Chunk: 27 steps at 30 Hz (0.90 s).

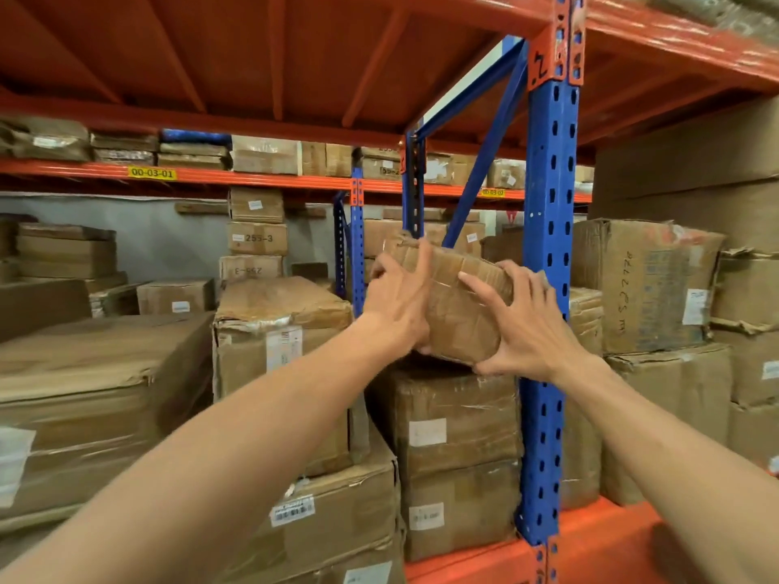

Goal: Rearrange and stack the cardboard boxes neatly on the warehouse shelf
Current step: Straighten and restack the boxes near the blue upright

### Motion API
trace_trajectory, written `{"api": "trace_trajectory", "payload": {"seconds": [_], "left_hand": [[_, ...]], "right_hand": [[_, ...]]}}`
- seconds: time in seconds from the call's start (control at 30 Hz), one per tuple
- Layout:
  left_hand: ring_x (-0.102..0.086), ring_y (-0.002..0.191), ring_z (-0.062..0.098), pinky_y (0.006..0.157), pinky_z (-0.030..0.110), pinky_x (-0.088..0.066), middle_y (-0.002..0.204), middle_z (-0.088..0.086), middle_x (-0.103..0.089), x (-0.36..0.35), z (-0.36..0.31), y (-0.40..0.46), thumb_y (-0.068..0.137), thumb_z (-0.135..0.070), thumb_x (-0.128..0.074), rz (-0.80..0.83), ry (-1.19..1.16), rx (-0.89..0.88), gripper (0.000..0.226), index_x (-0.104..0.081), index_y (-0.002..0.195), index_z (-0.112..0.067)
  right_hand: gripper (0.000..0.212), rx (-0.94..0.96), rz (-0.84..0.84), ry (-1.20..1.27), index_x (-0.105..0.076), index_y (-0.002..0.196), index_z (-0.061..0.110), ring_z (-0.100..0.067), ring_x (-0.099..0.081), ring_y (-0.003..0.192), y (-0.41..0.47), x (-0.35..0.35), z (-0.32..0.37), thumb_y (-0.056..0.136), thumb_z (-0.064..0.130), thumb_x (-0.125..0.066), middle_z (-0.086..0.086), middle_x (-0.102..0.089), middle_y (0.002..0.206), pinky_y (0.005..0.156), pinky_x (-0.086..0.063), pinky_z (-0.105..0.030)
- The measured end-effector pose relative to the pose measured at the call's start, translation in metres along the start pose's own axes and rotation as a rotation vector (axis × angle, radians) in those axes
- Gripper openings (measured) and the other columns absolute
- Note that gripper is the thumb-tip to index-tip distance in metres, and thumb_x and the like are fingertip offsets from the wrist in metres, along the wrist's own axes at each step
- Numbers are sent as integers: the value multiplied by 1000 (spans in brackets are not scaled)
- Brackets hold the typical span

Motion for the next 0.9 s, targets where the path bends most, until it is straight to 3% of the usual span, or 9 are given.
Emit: {"api": "trace_trajectory", "payload": {"seconds": [0.1,0.17,0.3,0.33,0.5,0.7,0.9], "left_hand": [[-64,95,45,77,43,-54,138,34,-27,-50,-10,-23,52,-38,-97,26,-121,116,139,5,146,-30],[-64,97,49,79,44,-55,145,40,-16,-67,-6,-25,52,-40,-97,23,-175,177,142,10,144,-32],[-57,114,58,101,55,-49,146,39,39,-77,7,-12,51,-50,-96,59,-247,175,157,33,141,-46],[-57,115,57,104,54,-47,144,36,45,-80,7,-10,52,-50,-96,59,-269,161,158,35,140,-49],[-54,119,58,102,56,-48,152,35,34,-97,-3,3,52,-46,-97,27,-303,166,151,25,142,-50],[-63,100,58,87,53,-54,154,37,14,-98,-8,4,46,-43,-99,-35,-276,176,145,7,145,-44],[-62,108,53,95,53,-51,156,33,6,-88,-11,-8,52,-42,-98,17,-222,200,149,15,148,-47]], "right_hand": [[141,174,133,-172,7,159,45,-46,-14,145,-4,-19,-17,54,69,-84,-26,-15,157,116,-22,-64],[140,256,135,-201,6,160,46,-47,-13,147,-3,-31,-19,55,69,-84,-28,-16,158,116,-23,-64],[137,364,79,-159,-2,162,44,-48,-17,146,13,-38,-33,55,76,-82,-28,-17,158,115,-24,-66],[136,375,74,-153,-3,162,44,-47,-16,147,16,-42,-39,55,78,-80,-27,-16,159,116,-23,-66],[125,450,39,-94,-12,163,41,-48,-15,147,23,-69,-65,61,82,-73,-27,-16,160,116,-25,-66],[119,511,-35,-65,-25,161,35,-53,-24,143,24,-79,-74,63,82,-72,-34,-23,157,110,-29,-70],[127,490,-18,-34,-17,162,39,-50,-14,148,22,-76,-71,58,79,-77,-27,-14,162,113,-26,-70]]}}
Point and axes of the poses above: each hand's wrist, its own y-axis towards the middle knuckle, its own x-axis out of the back of the hand, z = x × y, the point moved 4 cm from there along y, towards the middle knuckle
